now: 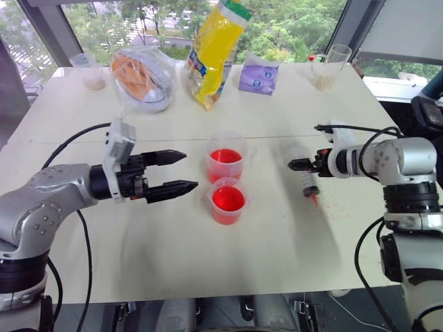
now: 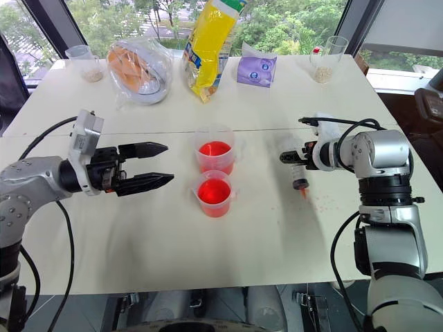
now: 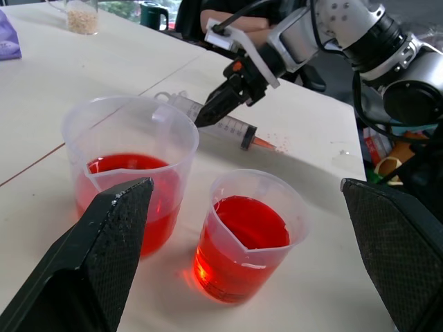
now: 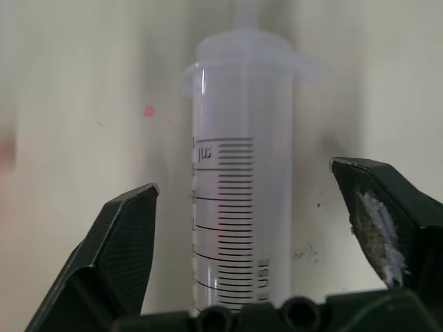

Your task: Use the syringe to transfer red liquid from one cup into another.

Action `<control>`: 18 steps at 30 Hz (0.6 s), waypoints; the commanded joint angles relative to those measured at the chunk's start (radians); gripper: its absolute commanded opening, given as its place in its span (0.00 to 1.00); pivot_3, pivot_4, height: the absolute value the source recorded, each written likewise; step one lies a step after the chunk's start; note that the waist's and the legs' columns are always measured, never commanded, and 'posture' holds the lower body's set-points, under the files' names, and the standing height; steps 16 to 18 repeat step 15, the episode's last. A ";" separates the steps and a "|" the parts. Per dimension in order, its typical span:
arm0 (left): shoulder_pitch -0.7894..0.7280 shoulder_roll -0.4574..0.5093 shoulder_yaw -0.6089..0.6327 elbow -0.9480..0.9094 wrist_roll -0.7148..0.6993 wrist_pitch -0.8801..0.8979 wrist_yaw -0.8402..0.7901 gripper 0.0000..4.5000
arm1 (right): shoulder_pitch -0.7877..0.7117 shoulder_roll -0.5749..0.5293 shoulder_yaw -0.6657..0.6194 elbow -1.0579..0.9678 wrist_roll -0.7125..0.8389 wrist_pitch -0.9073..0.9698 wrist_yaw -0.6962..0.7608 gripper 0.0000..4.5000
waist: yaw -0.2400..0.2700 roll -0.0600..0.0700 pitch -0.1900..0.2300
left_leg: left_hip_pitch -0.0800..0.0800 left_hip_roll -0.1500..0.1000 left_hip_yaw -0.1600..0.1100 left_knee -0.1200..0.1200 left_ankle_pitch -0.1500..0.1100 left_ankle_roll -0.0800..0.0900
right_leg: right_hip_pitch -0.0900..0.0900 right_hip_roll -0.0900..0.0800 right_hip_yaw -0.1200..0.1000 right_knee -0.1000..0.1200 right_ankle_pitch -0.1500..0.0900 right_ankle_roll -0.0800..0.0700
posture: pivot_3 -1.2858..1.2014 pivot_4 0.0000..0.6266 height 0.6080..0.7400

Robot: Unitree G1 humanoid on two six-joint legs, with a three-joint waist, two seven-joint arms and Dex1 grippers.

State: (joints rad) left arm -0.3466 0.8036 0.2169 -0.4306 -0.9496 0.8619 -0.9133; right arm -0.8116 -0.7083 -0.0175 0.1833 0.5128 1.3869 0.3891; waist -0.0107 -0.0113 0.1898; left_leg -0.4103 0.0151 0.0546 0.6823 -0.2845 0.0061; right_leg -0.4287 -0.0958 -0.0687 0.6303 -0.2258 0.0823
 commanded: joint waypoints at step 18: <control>0.029 0.116 0.096 0.019 -0.023 -0.010 -0.065 1.00 | 0.224 -0.416 -0.212 -0.665 0.283 -0.103 0.498 0.99 | 0.002 0.000 0.000 | 0.000 0.001 0.000 0.000 -0.001 0.000 | 0.000 0.000 0.000 -0.001 -0.001 0.000 | 0.52 0.24 1.00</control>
